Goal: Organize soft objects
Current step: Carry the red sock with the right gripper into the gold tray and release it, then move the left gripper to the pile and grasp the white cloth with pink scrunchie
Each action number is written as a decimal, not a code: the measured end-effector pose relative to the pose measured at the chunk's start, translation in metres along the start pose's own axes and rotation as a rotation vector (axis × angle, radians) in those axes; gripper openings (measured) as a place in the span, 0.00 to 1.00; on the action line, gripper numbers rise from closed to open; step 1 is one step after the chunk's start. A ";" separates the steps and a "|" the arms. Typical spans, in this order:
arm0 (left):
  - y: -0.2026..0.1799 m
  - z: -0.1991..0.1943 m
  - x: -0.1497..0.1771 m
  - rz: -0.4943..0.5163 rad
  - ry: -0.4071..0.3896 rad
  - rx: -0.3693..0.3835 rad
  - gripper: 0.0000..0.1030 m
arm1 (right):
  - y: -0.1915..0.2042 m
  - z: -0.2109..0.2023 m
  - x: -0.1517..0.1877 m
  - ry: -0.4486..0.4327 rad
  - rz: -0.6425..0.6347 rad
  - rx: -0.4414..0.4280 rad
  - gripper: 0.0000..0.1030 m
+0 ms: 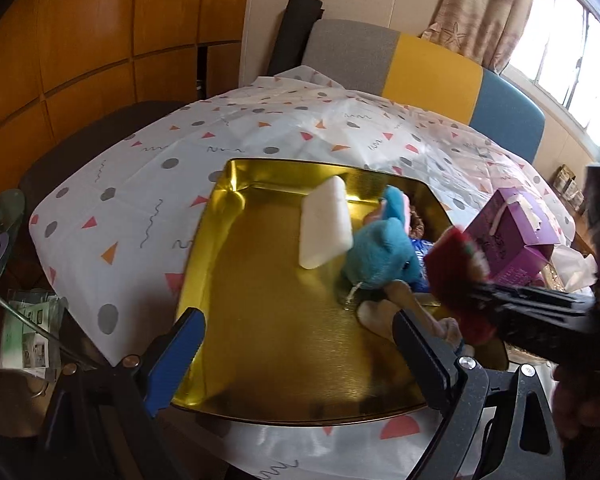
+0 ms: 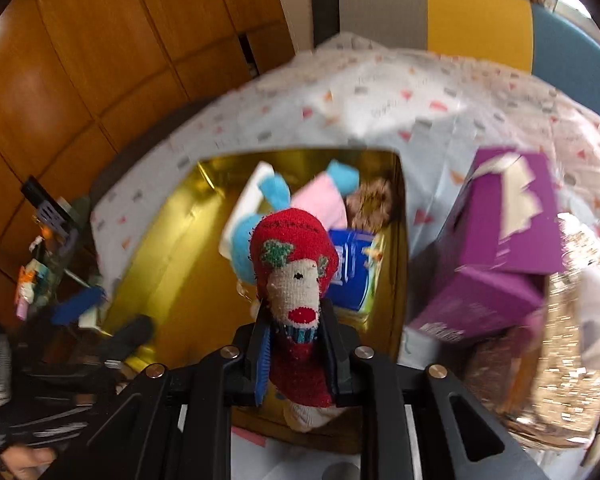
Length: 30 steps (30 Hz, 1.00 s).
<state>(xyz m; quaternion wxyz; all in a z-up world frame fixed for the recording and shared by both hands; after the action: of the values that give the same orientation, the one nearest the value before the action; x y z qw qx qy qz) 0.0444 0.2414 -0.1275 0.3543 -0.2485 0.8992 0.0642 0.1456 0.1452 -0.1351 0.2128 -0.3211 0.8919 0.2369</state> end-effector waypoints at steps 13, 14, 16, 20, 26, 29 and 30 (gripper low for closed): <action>-0.014 -0.003 0.001 0.042 -0.008 0.011 0.93 | -0.011 -0.033 0.001 -0.097 -0.010 0.058 0.40; -0.016 -0.005 0.001 0.050 -0.013 0.014 0.93 | -0.011 -0.038 0.001 -0.112 -0.019 0.065 0.40; -0.019 -0.008 0.000 0.066 -0.025 0.011 0.93 | -0.009 -0.050 0.002 -0.139 -0.033 0.077 0.40; -0.027 -0.014 -0.001 0.089 -0.037 0.020 0.93 | -0.007 -0.074 0.001 -0.196 -0.080 0.111 0.40; -0.042 -0.022 0.003 0.131 -0.042 0.037 0.93 | -0.025 -0.123 0.004 -0.288 -0.076 0.146 0.40; -0.049 -0.023 0.005 0.146 -0.038 0.043 0.93 | -0.049 -0.149 0.012 -0.323 -0.034 0.175 0.40; -0.053 -0.023 0.006 0.153 -0.039 0.046 0.93 | -0.060 -0.158 0.017 -0.331 -0.013 0.190 0.40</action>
<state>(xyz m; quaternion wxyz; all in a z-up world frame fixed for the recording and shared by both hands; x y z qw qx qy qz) 0.0525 0.1864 -0.1112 0.3712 -0.1695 0.9099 0.0754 0.1386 0.0078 -0.0358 0.3875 -0.2621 0.8610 0.1997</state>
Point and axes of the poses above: each gripper's, at about its wrist camera, not at the fingertips, and z roughly the way its jaws point, y to its left, x to its underside, the point moved 9 cm from there along z, roughly the way its jaws point, and after that the axes turned 7 degrees about -x, right-handed, at the moved point
